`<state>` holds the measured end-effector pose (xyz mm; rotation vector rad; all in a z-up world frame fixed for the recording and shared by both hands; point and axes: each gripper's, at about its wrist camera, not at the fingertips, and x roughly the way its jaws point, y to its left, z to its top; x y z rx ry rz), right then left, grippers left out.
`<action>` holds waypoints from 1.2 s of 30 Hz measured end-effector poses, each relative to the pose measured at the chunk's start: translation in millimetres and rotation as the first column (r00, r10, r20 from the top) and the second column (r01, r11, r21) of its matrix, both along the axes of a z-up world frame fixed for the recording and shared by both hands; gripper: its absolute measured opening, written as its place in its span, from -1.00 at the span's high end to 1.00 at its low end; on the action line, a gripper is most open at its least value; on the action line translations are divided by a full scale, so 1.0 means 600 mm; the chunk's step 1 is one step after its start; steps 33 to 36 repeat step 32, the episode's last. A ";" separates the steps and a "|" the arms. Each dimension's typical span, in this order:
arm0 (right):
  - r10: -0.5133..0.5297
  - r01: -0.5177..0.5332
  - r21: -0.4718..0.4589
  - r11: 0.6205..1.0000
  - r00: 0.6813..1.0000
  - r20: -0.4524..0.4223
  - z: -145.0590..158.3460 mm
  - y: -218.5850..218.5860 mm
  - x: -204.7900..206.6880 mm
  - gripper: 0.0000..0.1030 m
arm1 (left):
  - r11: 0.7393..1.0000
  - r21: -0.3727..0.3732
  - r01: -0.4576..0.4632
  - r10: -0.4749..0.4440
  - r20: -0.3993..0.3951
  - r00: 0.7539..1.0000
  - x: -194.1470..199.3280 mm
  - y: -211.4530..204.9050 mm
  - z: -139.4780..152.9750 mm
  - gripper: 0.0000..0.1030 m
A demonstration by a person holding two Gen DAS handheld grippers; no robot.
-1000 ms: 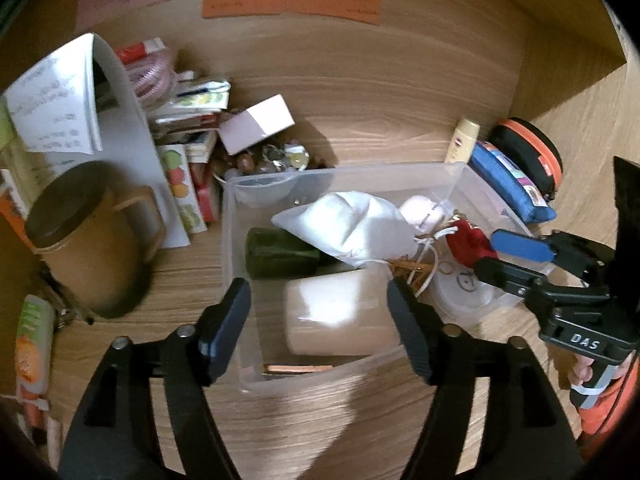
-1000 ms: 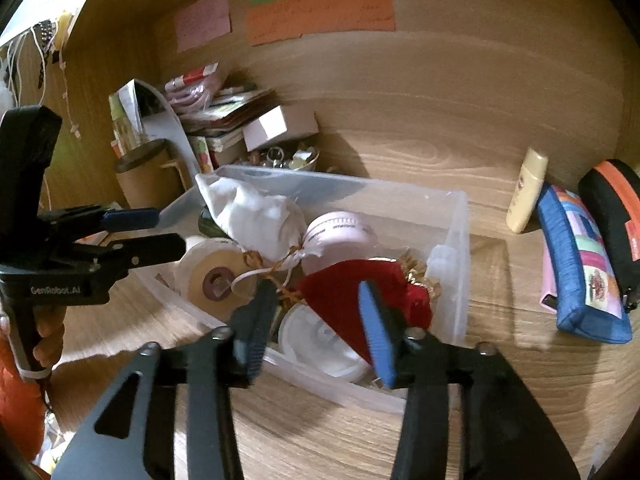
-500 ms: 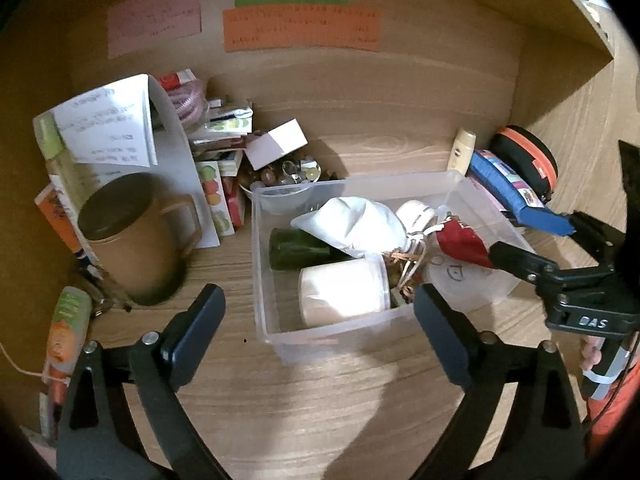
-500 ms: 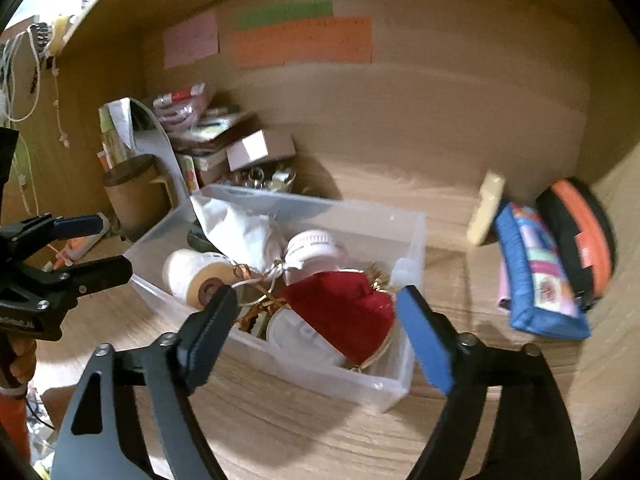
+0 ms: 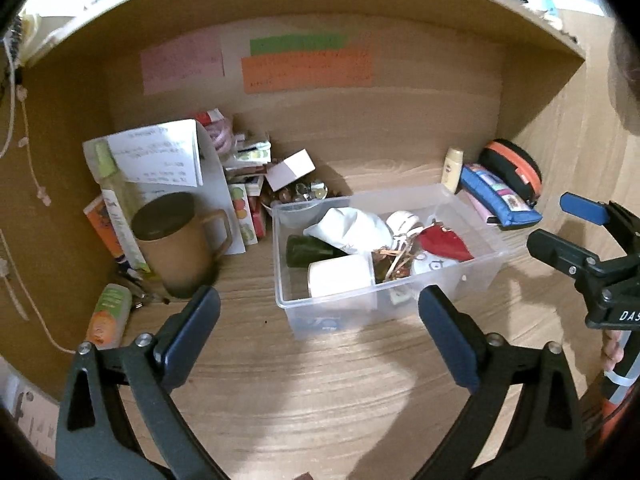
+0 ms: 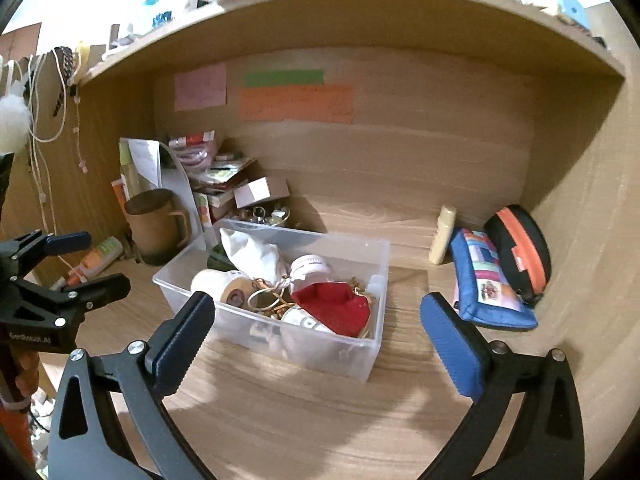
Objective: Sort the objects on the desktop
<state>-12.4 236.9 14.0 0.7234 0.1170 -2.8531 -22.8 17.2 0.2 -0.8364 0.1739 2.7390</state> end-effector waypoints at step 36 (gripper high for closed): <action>-0.101 0.097 -0.050 0.994 0.992 -0.081 0.019 -0.008 0.125 -0.99 | 0.995 0.086 -0.054 0.062 -0.090 0.994 0.112 -0.028 0.005 -0.99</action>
